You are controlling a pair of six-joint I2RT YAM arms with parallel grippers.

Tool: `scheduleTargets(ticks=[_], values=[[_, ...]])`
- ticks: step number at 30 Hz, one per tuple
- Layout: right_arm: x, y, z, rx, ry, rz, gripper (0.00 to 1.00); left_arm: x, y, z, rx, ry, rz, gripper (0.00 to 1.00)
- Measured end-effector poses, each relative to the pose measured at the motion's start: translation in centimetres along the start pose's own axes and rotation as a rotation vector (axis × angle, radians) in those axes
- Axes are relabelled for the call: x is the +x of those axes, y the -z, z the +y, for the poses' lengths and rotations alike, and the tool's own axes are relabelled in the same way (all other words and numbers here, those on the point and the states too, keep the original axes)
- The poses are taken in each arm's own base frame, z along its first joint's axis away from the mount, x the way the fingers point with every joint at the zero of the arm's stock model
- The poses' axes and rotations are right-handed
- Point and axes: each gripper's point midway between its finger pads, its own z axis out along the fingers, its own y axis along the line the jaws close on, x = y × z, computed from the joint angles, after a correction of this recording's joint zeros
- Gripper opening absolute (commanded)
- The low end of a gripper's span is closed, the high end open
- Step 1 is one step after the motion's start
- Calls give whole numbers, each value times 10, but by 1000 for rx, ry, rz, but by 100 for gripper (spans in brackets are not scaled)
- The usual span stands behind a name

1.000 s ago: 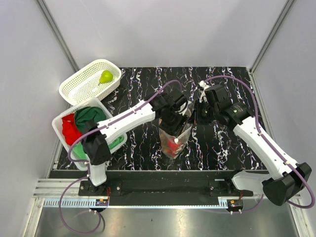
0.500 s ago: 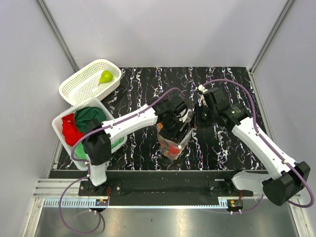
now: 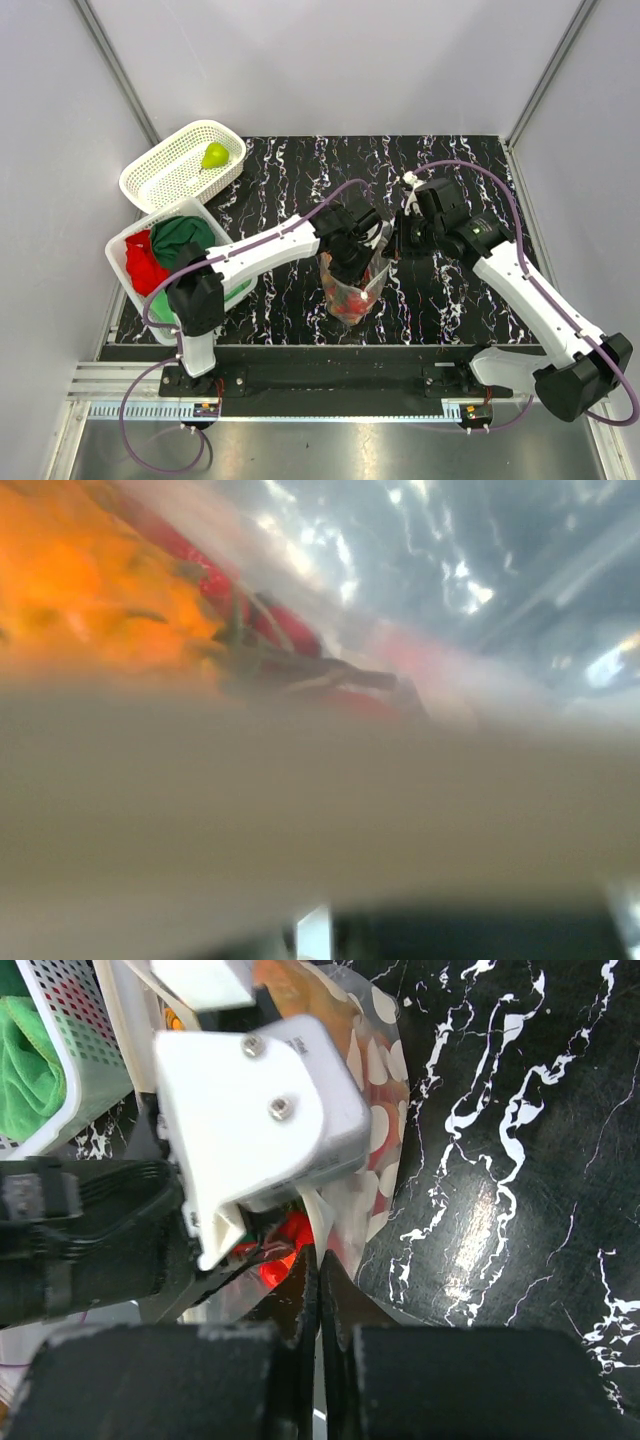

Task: Open the zip-top bag and remove the fake food

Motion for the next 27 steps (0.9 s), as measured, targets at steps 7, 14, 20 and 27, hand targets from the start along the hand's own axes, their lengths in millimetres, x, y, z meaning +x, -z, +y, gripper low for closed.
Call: scheduleTargets(ticks=[7,14,20,27], values=[[3,0,-2,-7,5,-14,0,-28,35,1,-81,-16,-119,0],[5,2,-1,-19,10,-19,0,-49,76,7,-141,-18,-264,0],[2,2,1,-26,13,-31,0,-59,95,16,-173,8,-335,0],[0,2,2,-34,18,-39,0,-100,168,34,-103,133,-608,0]])
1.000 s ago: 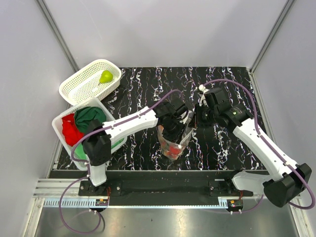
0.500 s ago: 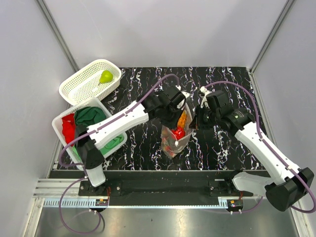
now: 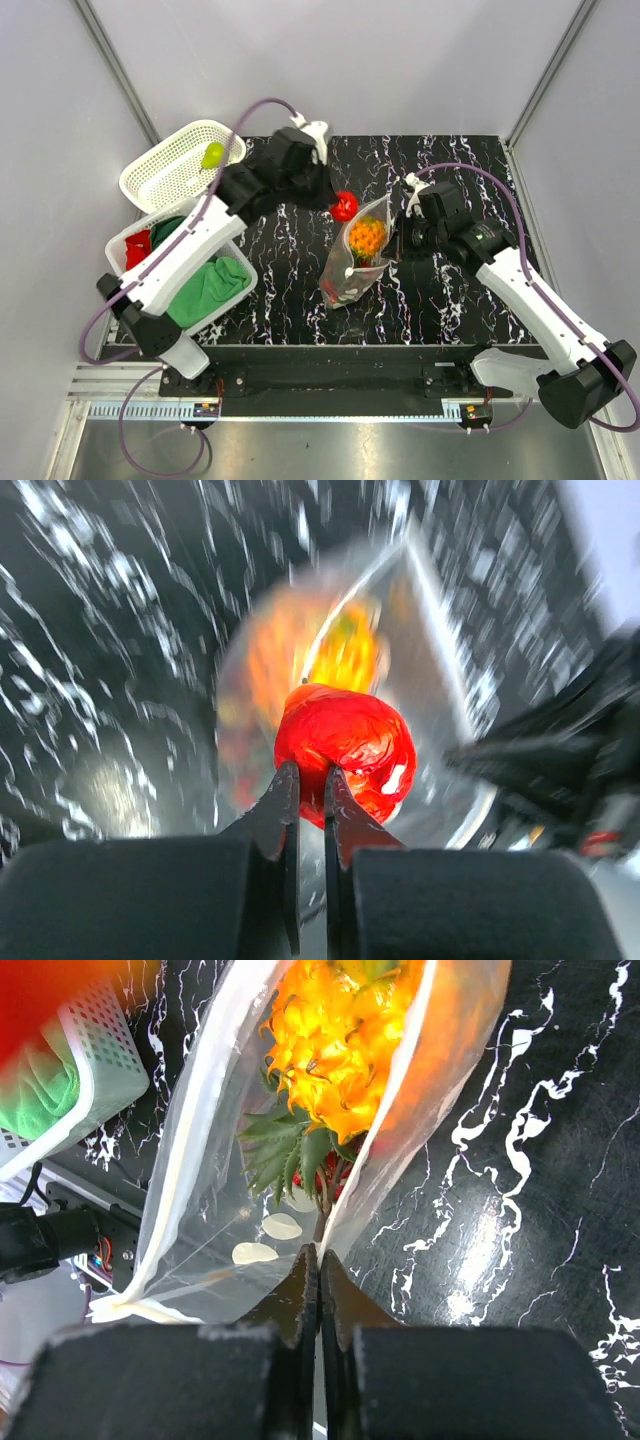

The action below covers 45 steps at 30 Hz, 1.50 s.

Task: Open the zip-top bag and remove the fake food

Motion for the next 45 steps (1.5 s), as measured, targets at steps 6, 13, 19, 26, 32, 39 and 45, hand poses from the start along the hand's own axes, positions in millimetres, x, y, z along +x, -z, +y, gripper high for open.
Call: scheduleTargets(ticks=[6,13,19,26,32,39,45], values=[[2,-5,-1,3,3,19,0,-65,33,15,45,113,-249,0],[-4,-6,1,2,9,16,0,-100,49,104,-120,292,-448,0],[-11,-3,4,3,18,0,0,-92,56,229,-358,560,-719,0],[-12,-2,3,12,30,10,0,-97,55,352,-483,812,-953,0],[-13,-3,3,13,30,13,0,-81,52,463,-637,1052,-1002,0],[-14,-5,1,28,28,10,0,-75,26,524,-713,1254,-932,60],[-17,-13,-1,38,30,26,0,-45,3,538,-758,1354,-817,99]])
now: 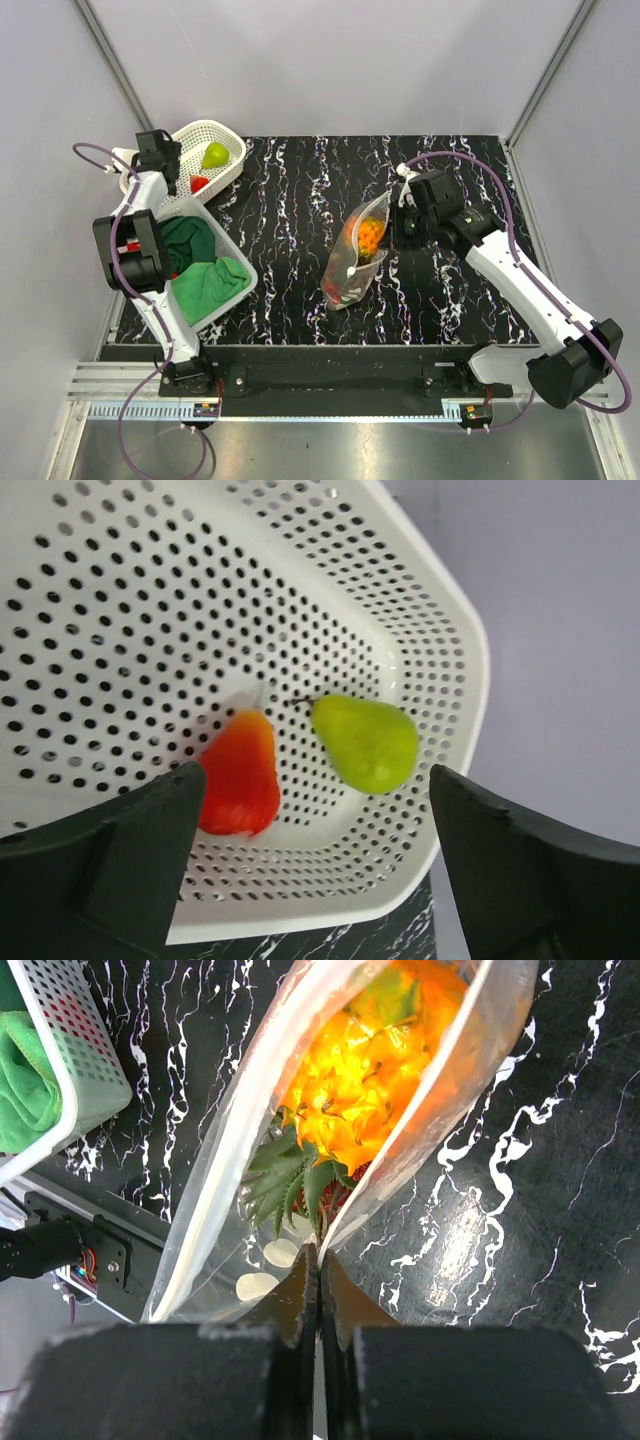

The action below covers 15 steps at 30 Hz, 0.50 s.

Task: Open the zip-top bag and remove the fake food

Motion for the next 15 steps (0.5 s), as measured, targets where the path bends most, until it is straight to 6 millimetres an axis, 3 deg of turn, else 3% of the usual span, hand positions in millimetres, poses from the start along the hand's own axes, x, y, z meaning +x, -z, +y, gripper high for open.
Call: scheduleTargets(ticks=[5,8,12,15], values=[[-5,0,2,-6,12,-11,0,7,3,7,-17,-24,37,97],[-8,-2,2,-7,24,-16,0,18,17,12,-1,-51,77,90],[-11,-5,3,-6,41,-12,0,54,61,21,43,-106,169,82],[-17,-7,6,-16,50,-12,0,108,109,13,125,-189,302,73]])
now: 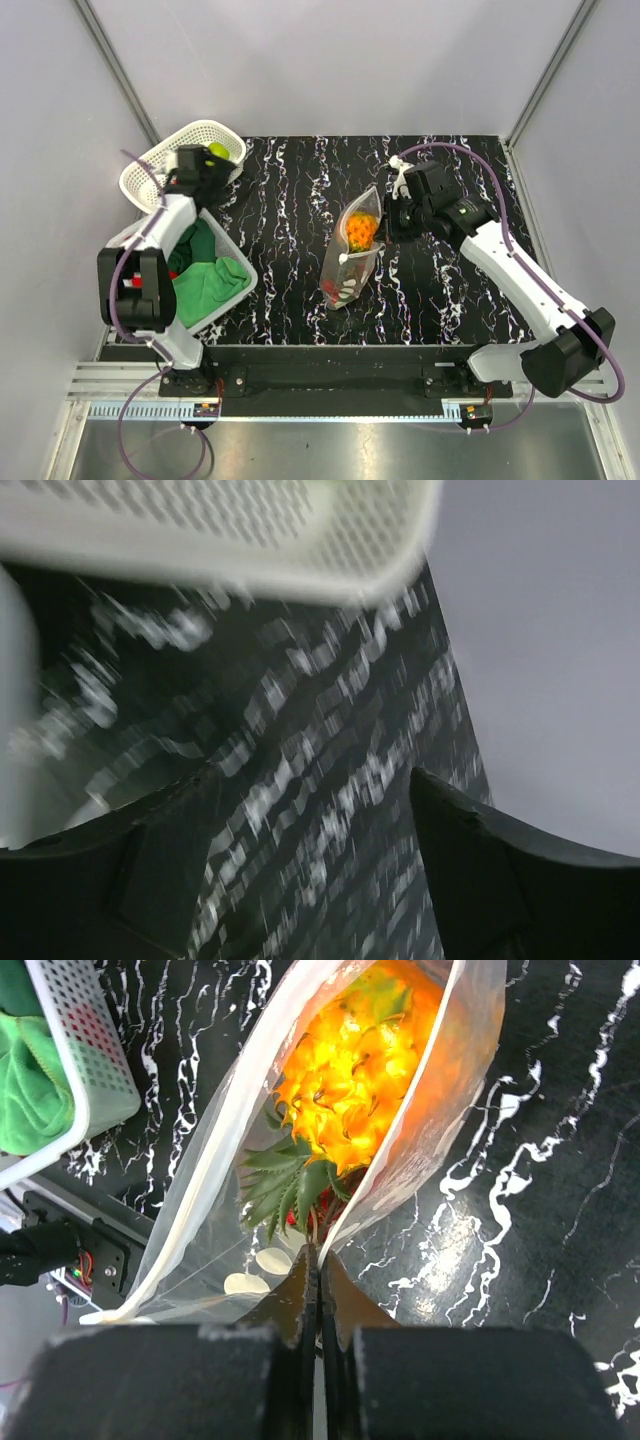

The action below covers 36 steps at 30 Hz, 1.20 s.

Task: Open the zip-top bag and remove the fake food

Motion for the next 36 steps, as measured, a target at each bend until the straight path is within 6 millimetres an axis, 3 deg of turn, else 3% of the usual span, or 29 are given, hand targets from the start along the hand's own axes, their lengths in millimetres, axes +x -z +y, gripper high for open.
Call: scheduleTargets(ticks=[1,4,7,9,11,15,19,27,35,36], values=[[-1,-1,2,-8,4,3,0,32,14,-16,54,-52,66,68],[-3,-5,3,-17,15,13,0,103,62,-56,205,-190,207,67],[-9,-7,10,-43,24,17,0,163,134,-93,401,-375,304,62],[-13,-7,15,-65,27,15,0,184,182,-116,533,-464,335,56],[-16,-5,21,-94,22,13,0,190,221,-135,636,-519,336,54],[-17,-5,34,-151,10,18,0,205,267,-150,739,-628,344,46],[-14,-6,46,-187,8,31,0,237,271,-135,716,-744,414,35],[-12,-7,51,-194,-64,33,0,290,221,-71,491,-974,555,20],[-12,-3,53,-196,-124,20,0,313,200,-32,337,-1071,648,37],[-11,-3,53,-196,-129,21,0,314,198,-28,321,-1077,652,43]])
